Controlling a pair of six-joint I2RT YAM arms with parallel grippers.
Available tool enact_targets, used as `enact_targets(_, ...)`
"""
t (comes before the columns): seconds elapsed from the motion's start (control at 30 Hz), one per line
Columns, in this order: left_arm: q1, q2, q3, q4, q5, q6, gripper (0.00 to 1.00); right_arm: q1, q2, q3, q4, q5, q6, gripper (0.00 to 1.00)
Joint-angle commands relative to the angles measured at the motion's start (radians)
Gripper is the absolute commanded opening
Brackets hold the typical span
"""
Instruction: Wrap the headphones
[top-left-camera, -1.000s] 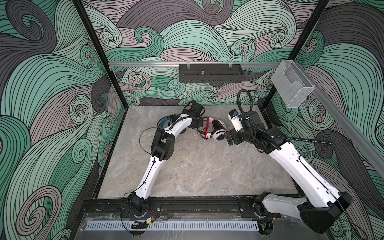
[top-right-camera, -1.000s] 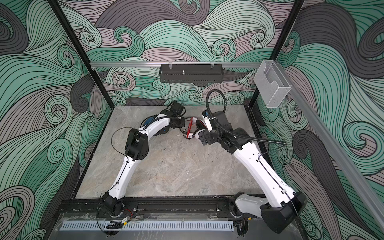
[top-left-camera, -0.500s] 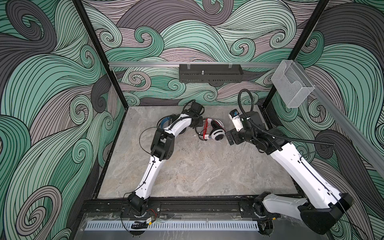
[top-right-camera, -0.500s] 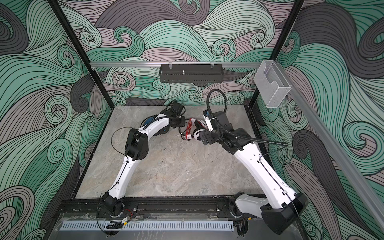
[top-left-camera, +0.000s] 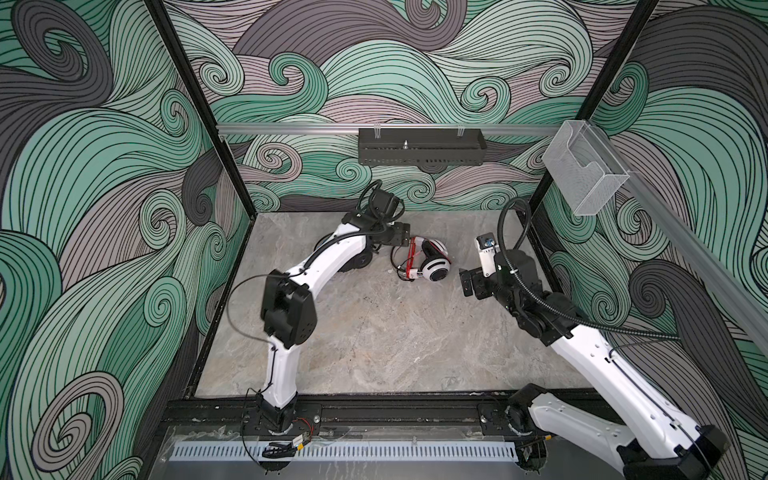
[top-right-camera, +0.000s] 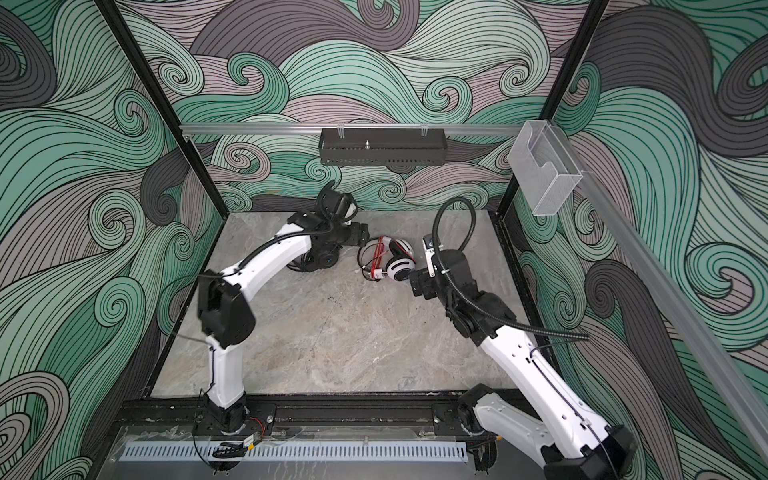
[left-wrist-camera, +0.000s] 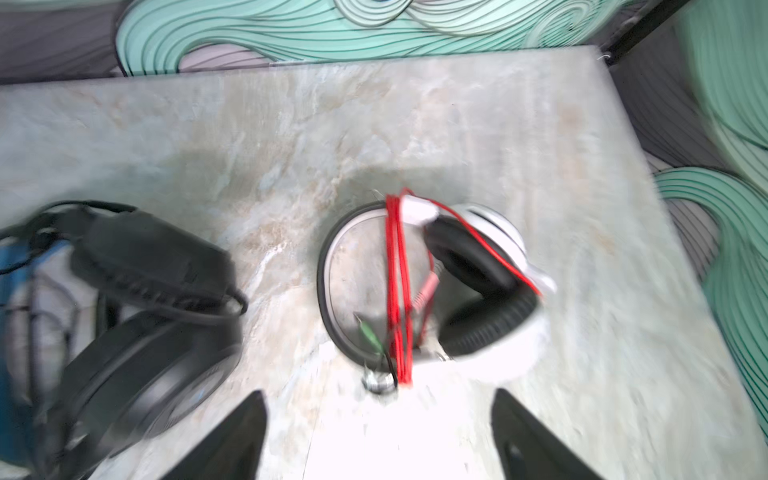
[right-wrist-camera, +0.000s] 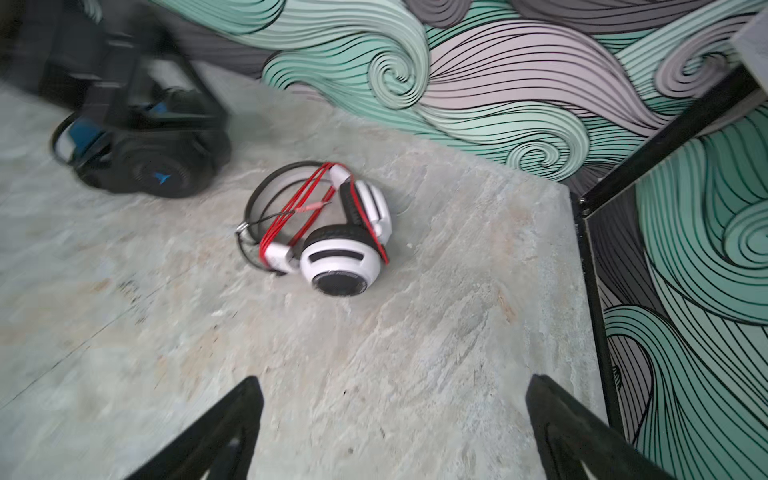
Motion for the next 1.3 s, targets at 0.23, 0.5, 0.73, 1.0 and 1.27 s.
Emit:
enact_targets(0.23,0.038,-0.765,-0.835,0.126,-0.417,0.008,0.99,-0.191,0.148,-0.331,0.604,0.211,0.173,1.00)
enact_targets(0.5,0.298,-0.826,-1.160,0.488,-0.478,0.161,0.99,-0.326,0.363,-0.353,0.838,0.033,0.098,1.00)
enact_targets(0.73,0.455,-0.575,-1.108,0.718,-0.412,0.223,0.99,-0.345,0.441,-0.258,0.772,-0.062,0.030,1.00)
enact_targets(1.0,0.535,-0.495,-1.170,0.904,-0.344,0.237,0.99,-0.369,0.472,-0.351,0.815,-0.039,0.088,1.00)
enact_targets(1.27,0.565,-0.478,-1.293,1.175,-0.281,0.302,0.99,-0.409,0.430,-0.433,0.940,-0.057,0.088,0.99)
